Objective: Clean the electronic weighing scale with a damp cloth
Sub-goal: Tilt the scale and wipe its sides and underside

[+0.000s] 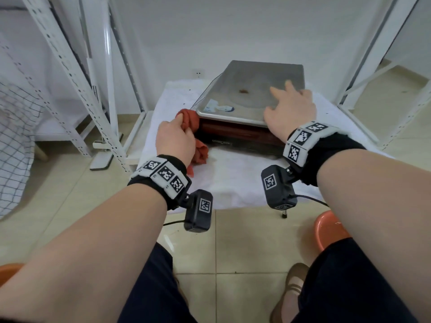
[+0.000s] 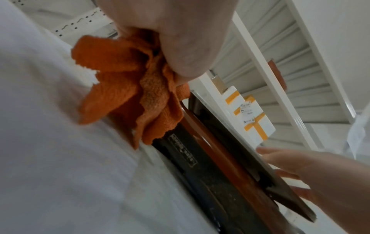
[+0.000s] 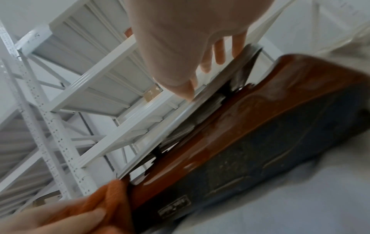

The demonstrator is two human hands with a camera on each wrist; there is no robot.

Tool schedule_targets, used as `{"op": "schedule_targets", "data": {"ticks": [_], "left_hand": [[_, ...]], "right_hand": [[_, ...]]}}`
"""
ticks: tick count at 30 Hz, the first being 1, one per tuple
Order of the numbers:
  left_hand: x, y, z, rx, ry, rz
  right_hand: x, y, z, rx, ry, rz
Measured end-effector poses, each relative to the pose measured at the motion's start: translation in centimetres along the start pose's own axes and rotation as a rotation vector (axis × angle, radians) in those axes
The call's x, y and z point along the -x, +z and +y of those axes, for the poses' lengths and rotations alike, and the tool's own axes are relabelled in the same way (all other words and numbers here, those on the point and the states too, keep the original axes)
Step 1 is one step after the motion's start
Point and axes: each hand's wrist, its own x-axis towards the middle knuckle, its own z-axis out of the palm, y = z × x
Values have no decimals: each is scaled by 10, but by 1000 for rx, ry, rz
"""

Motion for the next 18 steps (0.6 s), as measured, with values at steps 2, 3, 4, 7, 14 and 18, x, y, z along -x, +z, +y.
{"op": "schedule_targets", "data": {"ticks": [2,3,4,7,14,18], "left_hand": [[3,6,4,47,-53,-60],[4,9,5,47,-74,-71],[4,10,5,60,-96,-68],[4,8,3,149,-191,-61],[-18,7,-7,113,-352,-31],[-11,17,10,225,-299,45]], "right_hand": [[1,6,-12,-30,-49,-46],[3,9,-15,-40,-57,-51],[5,13,-17,-37,-60,-44],[8,18,-18,-20,-56,-12],[3,15,-16,-33,-35,-86],[2,16,-15,-40,-35,-87]]}}
